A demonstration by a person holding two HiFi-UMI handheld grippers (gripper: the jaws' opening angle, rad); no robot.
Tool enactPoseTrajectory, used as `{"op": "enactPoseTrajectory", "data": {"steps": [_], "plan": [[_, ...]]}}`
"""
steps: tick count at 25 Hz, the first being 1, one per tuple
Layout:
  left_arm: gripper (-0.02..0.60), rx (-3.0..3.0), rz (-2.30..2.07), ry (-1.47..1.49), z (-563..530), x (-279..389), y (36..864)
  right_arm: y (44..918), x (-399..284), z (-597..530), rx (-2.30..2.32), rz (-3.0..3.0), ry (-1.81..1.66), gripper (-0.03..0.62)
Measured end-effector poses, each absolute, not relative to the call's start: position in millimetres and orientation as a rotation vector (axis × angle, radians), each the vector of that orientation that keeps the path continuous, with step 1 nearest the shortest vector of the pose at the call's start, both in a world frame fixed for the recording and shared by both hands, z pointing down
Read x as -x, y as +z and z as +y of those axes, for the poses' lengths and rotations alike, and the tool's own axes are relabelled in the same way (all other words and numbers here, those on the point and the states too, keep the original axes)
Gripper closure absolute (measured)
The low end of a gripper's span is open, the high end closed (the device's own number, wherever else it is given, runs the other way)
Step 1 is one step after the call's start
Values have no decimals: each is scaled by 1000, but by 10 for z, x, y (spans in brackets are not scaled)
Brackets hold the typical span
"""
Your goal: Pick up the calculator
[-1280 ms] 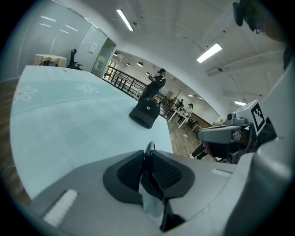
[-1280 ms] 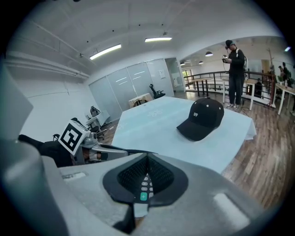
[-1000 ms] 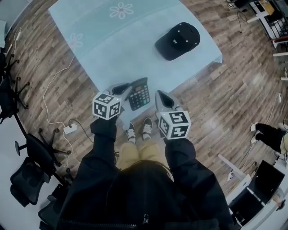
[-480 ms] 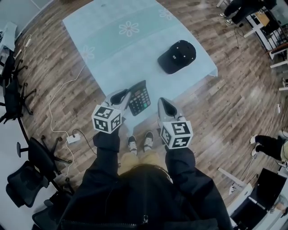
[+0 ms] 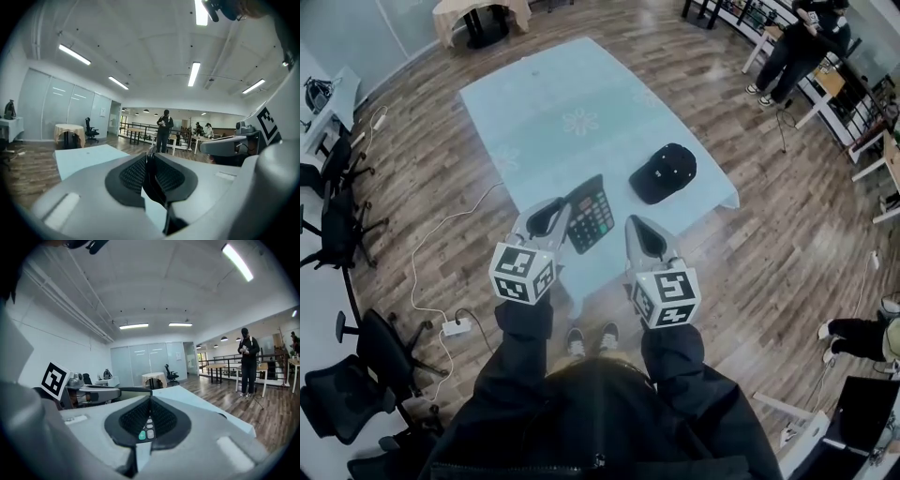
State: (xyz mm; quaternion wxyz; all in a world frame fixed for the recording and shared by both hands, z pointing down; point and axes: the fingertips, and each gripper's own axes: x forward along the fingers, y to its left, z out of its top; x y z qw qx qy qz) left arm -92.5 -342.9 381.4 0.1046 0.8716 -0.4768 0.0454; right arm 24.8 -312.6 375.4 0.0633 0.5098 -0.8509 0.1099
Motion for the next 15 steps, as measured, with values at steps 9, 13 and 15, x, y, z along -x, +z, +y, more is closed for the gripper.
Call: {"op": "enactPoseTrajectory", "data": {"steps": [9,13,15], "plan": [[528,-2701,-1476,56,-3325,883,2991,3032,-141,-3052,-1533,-2659,106,594],[528,-2722,-1484,36,-3240,866,2799,2791,-141,-3013,-1552,-2675,40,595],[528,-2729,-1491,35,-3219,869,2745,2714,-117,-3012,-1550,-2683,19,595]]}}
